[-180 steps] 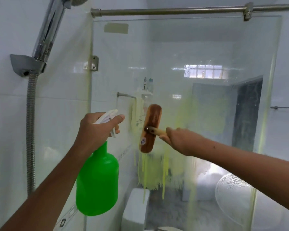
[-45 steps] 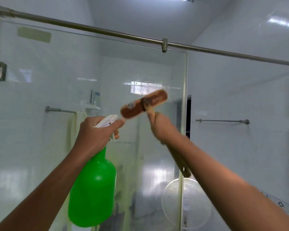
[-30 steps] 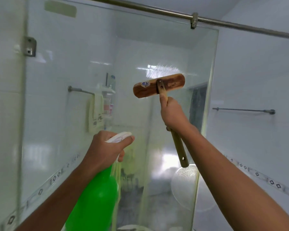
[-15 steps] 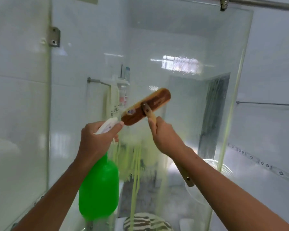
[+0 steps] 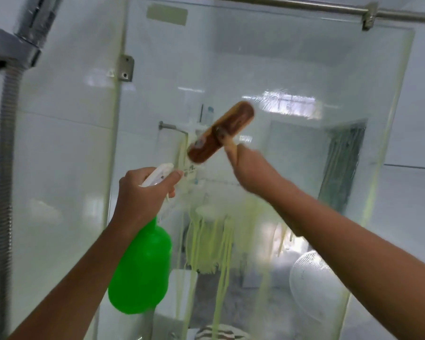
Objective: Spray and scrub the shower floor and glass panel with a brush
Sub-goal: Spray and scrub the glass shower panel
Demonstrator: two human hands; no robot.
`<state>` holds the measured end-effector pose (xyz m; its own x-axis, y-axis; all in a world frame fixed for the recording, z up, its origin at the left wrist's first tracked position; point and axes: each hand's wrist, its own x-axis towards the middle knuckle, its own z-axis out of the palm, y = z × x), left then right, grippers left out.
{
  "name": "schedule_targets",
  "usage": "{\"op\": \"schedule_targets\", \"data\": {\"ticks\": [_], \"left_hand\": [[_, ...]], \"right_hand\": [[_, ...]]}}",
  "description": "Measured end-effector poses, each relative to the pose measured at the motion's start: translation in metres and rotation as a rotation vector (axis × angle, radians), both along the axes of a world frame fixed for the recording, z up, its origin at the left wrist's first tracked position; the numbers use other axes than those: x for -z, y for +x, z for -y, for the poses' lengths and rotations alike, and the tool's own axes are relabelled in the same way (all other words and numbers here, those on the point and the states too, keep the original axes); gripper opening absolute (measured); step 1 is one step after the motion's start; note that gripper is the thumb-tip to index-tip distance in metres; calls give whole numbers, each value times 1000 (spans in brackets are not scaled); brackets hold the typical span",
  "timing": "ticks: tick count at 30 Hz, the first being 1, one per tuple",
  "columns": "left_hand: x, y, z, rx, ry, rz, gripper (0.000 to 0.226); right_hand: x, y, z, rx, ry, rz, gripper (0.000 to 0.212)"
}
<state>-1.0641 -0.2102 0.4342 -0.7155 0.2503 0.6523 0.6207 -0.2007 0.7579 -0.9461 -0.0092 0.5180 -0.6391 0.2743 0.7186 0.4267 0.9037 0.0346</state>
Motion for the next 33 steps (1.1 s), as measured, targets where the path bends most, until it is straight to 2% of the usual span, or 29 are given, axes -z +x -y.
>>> {"op": "schedule_targets", "data": {"ticks": [2, 4, 6, 9, 11, 13, 15, 17, 20, 22, 26, 30, 33], "left_hand": [[3, -1, 5, -11, -11, -3, 37], [9, 0, 8, -13, -36, 18, 36], [15, -1, 11, -7, -41, 52, 34], [20, -5, 15, -20, -51, 75, 33], [22, -6, 18, -29, -61, 67, 35], [25, -4, 19, -40, -69, 56, 37], [29, -2, 22, -48, -74, 49, 36], [34, -2, 26, -54, -74, 57, 34], [42, 0, 33, -47, -76, 76, 37], [49, 3, 35, -43, -102, 86, 37], [68, 6, 33, -38, -142, 84, 34], [86, 7, 26, 3, -217, 85, 35], [98, 9, 17, 28, -270, 114, 40]], "right_hand": [[63, -8, 14, -14, 25, 194, 38], [91, -7, 24, -23, 13, 241, 42], [73, -10, 22, -38, 40, 190, 42], [2, -21, 12, -59, 6, -50, 49], [-42, -26, 11, -69, -103, -150, 53], [-55, -31, 17, -116, -208, -223, 52], [-27, -37, 22, -105, -170, -165, 55], [36, -45, 29, -88, -85, -14, 53], [134, -37, 43, -82, -106, 241, 44], [164, -30, 46, -104, -142, 266, 43], [137, -32, 39, -144, -239, 99, 44], [83, -26, 34, -220, -493, -236, 46], [68, -17, 28, -318, -702, -354, 45]]}}
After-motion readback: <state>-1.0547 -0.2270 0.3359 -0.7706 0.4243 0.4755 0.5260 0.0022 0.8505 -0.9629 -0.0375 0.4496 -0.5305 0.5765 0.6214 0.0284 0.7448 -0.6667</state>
